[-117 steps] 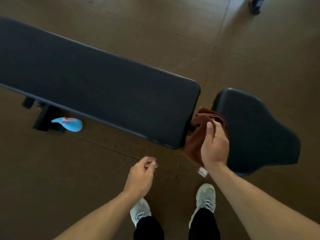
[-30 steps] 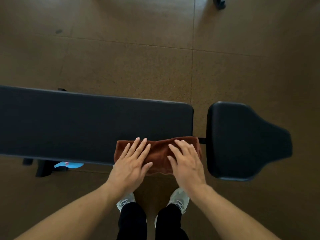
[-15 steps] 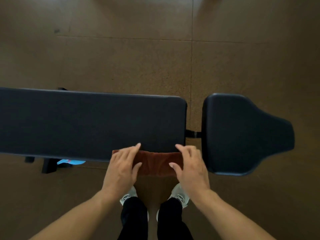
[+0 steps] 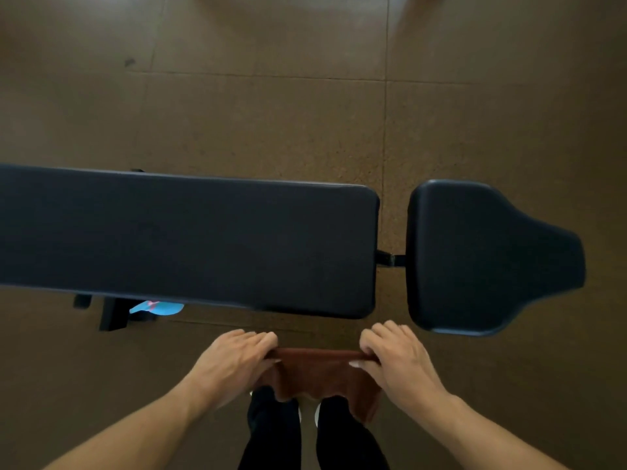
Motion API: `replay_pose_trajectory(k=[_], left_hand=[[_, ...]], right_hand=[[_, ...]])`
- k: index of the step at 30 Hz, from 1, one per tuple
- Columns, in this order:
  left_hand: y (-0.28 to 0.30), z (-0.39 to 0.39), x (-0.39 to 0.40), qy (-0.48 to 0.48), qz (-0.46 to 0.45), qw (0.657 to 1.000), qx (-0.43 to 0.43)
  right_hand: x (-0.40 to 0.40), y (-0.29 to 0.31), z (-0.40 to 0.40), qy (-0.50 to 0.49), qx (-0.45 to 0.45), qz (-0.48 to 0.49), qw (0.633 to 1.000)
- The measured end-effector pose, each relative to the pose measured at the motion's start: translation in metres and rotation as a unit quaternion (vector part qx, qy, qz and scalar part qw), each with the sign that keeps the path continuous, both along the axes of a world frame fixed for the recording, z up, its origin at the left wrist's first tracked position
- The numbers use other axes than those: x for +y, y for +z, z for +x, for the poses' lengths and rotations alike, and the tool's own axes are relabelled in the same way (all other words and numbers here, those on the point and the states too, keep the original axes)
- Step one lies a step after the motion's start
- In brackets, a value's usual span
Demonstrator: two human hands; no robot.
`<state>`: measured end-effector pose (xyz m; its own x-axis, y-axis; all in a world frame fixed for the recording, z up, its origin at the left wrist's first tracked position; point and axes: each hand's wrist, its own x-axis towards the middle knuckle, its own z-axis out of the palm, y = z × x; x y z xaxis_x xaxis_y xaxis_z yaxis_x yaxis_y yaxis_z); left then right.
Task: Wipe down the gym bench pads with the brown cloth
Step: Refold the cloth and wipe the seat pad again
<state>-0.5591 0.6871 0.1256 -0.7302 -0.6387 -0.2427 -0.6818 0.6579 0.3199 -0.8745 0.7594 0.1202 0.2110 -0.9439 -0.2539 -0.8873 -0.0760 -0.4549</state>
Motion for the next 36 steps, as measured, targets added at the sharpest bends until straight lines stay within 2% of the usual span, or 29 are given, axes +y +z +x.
replay_pose_trajectory(k=[4,8,10,12,14,17,21,27,31,36], left_hand=[[0.003,-0.008,-0.042,0.061,-0.099,0.991,0.064],[0.005,-0.024,-0.081,0.158,-0.165,0.973,0.017],[-0.003,-0.037,-0.063,0.146,-0.108,0.983,0.014],[-0.016,-0.05,-0.03,0.124,0.009,0.992,-0.033],[-0.033,-0.057,-0.008,0.164,0.064,0.981,-0.082],[-0.044,-0.06,-0.006,0.177,0.04,0.978,-0.1],[-0.045,-0.06,-0.015,0.176,0.012,0.982,-0.067],[-0.05,-0.052,-0.076,0.257,0.001,0.966,-0.034],[-0.052,0.005,-0.104,0.25,-0.001,0.968,-0.02],[-0.053,0.124,-0.118,0.259,0.005,0.965,-0.05]], right_hand=[[-0.045,0.011,0.01,-0.126,-0.028,-0.085,0.988],[-0.08,0.012,0.026,-0.207,0.024,-0.148,0.967],[-0.065,0.003,0.042,-0.194,0.015,-0.13,0.972],[-0.03,-0.013,0.061,-0.152,0.036,-0.082,0.984],[0.001,-0.029,0.071,-0.111,0.06,-0.044,0.991],[0.004,-0.042,0.07,-0.087,0.063,-0.04,0.993],[-0.033,-0.046,0.069,-0.088,0.072,-0.057,0.992],[-0.105,-0.044,0.101,-0.099,0.117,-0.022,0.988],[-0.135,-0.037,0.148,-0.081,0.117,0.012,0.99],[-0.158,-0.035,0.254,-0.043,0.086,0.022,0.995]])
